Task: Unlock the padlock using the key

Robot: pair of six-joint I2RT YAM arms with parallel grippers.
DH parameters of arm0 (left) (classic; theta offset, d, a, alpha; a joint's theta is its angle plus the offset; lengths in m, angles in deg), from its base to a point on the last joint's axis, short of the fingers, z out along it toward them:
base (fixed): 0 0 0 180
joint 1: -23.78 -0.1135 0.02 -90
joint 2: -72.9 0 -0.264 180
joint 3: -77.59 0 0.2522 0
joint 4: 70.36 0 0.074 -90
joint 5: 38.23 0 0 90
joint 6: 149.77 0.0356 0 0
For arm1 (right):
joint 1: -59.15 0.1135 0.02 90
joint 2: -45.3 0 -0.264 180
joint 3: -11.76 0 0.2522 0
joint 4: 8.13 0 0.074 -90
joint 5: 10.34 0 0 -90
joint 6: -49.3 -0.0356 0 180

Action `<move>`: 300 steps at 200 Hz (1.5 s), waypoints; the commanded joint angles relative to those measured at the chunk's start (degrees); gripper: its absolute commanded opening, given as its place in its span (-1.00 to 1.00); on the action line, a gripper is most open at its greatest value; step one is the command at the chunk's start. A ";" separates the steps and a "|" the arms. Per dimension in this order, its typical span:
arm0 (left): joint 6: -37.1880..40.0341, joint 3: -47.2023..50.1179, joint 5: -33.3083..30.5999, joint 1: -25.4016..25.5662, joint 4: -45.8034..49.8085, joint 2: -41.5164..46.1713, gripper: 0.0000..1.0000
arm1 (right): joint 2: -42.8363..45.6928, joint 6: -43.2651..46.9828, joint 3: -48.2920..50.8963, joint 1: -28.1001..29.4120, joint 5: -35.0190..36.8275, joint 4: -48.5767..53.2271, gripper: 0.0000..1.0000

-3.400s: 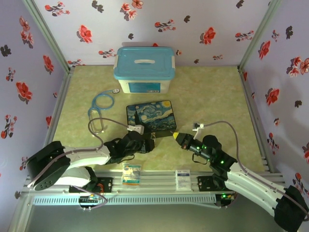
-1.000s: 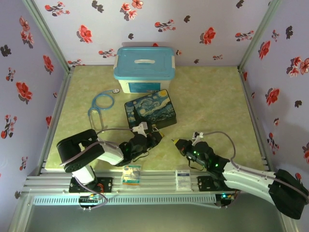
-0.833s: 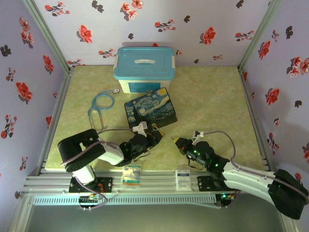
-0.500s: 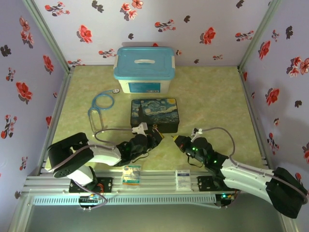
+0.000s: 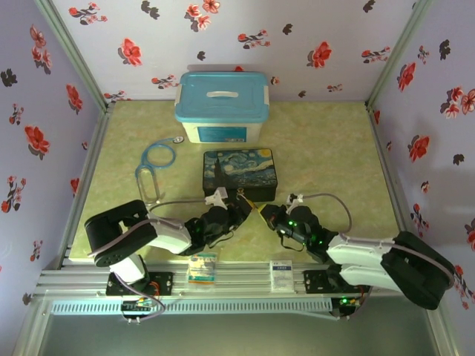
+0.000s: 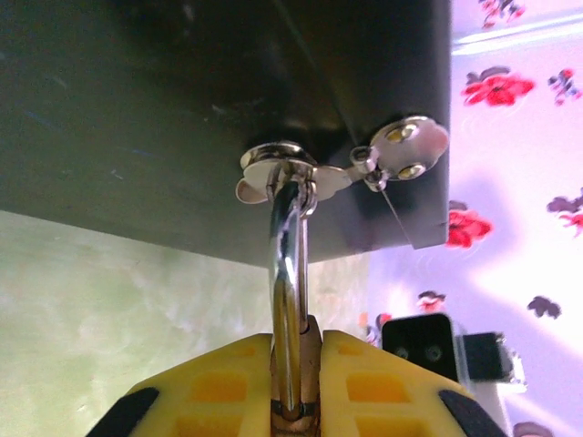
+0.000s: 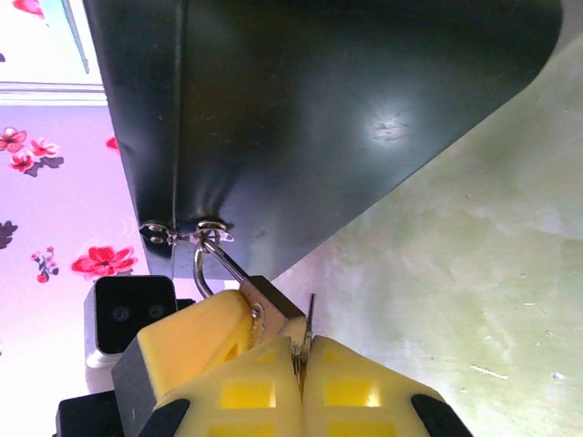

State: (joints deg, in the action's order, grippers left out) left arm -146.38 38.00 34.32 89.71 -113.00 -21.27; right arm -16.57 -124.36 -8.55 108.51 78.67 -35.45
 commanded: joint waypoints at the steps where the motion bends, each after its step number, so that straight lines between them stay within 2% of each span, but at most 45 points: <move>1: -2.29 -0.17 -5.04 1.04 -7.05 1.45 -1.00 | 6.45 -1.76 0.78 0.40 3.86 2.65 -1.00; 23: -5.39 0.22 -6.17 1.04 -12.09 -0.43 -1.00 | 12.63 -0.90 0.39 0.46 4.95 10.00 -1.00; 54: -9.02 -1.39 -6.35 1.41 -16.67 -3.84 -1.00 | 15.19 -1.23 0.83 0.44 5.80 9.48 -1.00; 97: -9.50 -1.77 -8.62 1.70 -17.17 -3.49 -1.00 | 16.51 -0.88 1.62 1.03 8.91 9.91 -1.00; 128: -11.40 -2.09 -9.56 1.82 -17.34 -4.36 -1.00 | 18.79 1.42 0.67 1.74 11.47 13.96 -1.00; 154: -14.85 -3.72 -9.53 1.83 -18.30 -6.35 -1.00 | 17.13 2.83 0.22 1.92 11.70 11.49 -1.00; 177: -13.47 -4.11 -9.70 1.82 -18.00 -5.30 -1.00 | 14.47 5.39 -0.82 1.91 10.30 8.45 -1.00; 206: -14.65 -3.70 -9.77 1.82 -18.04 -5.82 -1.00 | 10.52 4.39 0.93 1.86 10.57 -0.59 -1.00; 300: -15.75 -4.81 -9.26 2.18 -18.38 -7.51 -1.00 | 8.52 5.57 0.45 1.87 10.25 -1.67 -1.00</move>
State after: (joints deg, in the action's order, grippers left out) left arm -161.72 35.36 26.25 91.35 -126.53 -27.98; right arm -6.95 -120.18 -7.65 110.06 87.89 -34.05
